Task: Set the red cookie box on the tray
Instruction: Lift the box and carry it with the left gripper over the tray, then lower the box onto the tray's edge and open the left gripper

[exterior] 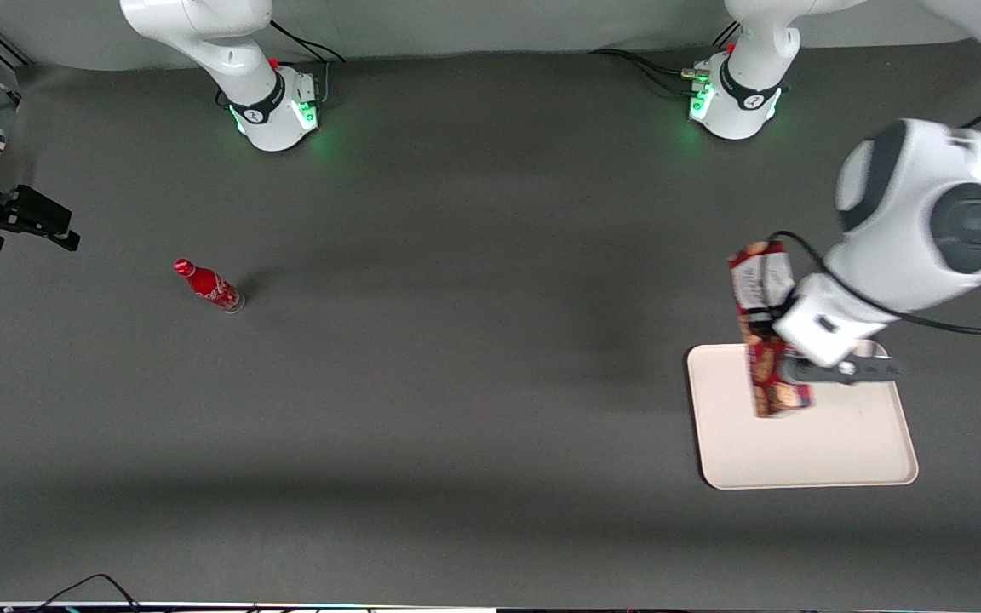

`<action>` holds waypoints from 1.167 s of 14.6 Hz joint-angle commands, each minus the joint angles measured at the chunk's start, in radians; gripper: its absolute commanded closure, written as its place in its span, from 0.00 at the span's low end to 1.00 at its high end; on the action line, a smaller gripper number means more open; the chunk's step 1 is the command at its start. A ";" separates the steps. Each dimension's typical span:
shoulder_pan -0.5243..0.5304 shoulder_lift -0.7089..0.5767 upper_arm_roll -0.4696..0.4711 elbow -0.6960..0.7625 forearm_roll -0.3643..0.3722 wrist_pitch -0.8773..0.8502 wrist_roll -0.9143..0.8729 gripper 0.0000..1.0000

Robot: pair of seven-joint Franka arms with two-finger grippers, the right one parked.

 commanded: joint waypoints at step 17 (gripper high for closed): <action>0.105 0.424 0.380 0.067 -0.118 0.460 0.503 1.00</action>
